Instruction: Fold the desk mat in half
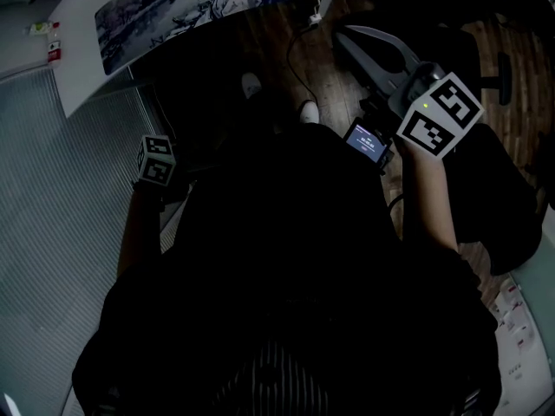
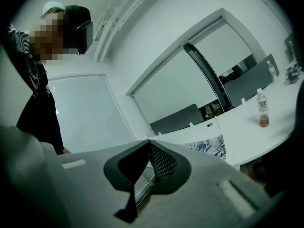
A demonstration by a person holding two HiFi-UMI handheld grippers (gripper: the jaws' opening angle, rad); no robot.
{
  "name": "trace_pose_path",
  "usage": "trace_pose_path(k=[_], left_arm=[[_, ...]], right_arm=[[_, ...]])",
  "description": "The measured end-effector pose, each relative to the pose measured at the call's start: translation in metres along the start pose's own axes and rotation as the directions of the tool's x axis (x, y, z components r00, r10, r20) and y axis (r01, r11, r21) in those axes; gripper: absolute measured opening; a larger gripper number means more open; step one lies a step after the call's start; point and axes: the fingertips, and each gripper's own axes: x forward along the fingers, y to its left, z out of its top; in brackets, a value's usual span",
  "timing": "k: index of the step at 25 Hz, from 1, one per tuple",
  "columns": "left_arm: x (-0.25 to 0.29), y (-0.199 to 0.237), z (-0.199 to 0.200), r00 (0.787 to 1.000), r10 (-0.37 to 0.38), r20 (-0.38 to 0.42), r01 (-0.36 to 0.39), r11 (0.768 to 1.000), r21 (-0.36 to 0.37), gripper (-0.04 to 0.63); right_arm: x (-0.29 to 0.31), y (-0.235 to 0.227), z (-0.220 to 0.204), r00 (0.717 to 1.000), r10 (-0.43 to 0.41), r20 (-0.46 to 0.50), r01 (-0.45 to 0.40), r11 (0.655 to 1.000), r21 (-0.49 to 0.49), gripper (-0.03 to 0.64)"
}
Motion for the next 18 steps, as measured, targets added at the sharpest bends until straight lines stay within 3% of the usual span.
trace_pose_path(k=[2,4,6,7,8,9,10,11,12,13,14,16,18], left_arm=[[-0.002,0.026,0.005,0.998,0.057,0.017,-0.057,0.997,-0.043,0.012],[-0.007,0.051,0.004,0.993,0.114,-0.016,-0.115,0.990,-0.086,0.014],[-0.022,0.075,0.011,0.982,0.186,-0.039,-0.188,0.980,-0.066,0.014],[-0.037,0.086,0.023,0.969,0.248,-0.009,-0.249,0.968,-0.022,0.014],[-0.057,0.097,0.044,0.943,0.325,0.069,-0.328,0.944,0.033,0.014],[-0.082,0.104,0.074,0.899,0.394,0.194,-0.414,0.907,0.075,0.014],[-0.109,0.107,0.108,0.837,0.430,0.338,-0.484,0.870,0.091,0.014],[-0.134,0.103,0.141,0.774,0.429,0.465,-0.526,0.845,0.095,0.014],[-0.155,0.093,0.171,0.727,0.401,0.557,-0.543,0.832,0.110,0.014],[-0.171,0.077,0.198,0.703,0.354,0.616,-0.545,0.825,0.148,0.014],[-0.182,0.056,0.221,0.699,0.295,0.651,-0.534,0.821,0.201,0.012],[-0.197,0.012,0.260,0.719,0.174,0.673,-0.493,0.810,0.318,0.009],[-0.207,-0.022,0.288,0.735,0.088,0.672,-0.473,0.776,0.417,0.009]], right_arm=[[0.011,0.005,0.003,1.000,-0.003,0.001,0.003,1.000,-0.001,0.005],[0.026,0.011,0.006,1.000,-0.003,-0.006,0.003,1.000,-0.006,0.005],[0.046,0.015,0.008,1.000,-0.003,-0.028,0.002,1.000,-0.021,0.005],[0.057,0.017,0.008,0.999,-0.004,-0.041,0.002,0.999,-0.032,0.005],[0.069,0.017,0.010,0.999,-0.007,-0.053,0.005,0.999,-0.043,0.005],[0.081,0.017,0.012,0.998,-0.014,-0.061,0.011,0.998,-0.054,0.005],[0.094,0.016,0.015,0.998,-0.024,-0.066,0.020,0.998,-0.063,0.005],[0.107,0.016,0.020,0.997,-0.036,-0.066,0.031,0.997,-0.070,0.005],[0.119,0.015,0.024,0.997,-0.048,-0.066,0.043,0.996,-0.074,0.005],[0.132,0.015,0.029,0.996,-0.060,-0.066,0.055,0.995,-0.078,0.005],[0.145,0.015,0.033,0.995,-0.072,-0.067,0.066,0.995,-0.081,0.005],[0.168,0.016,0.042,0.994,-0.088,-0.068,0.082,0.993,-0.083,0.005],[0.190,0.016,0.046,0.992,-0.101,-0.072,0.095,0.991,-0.089,0.005]])
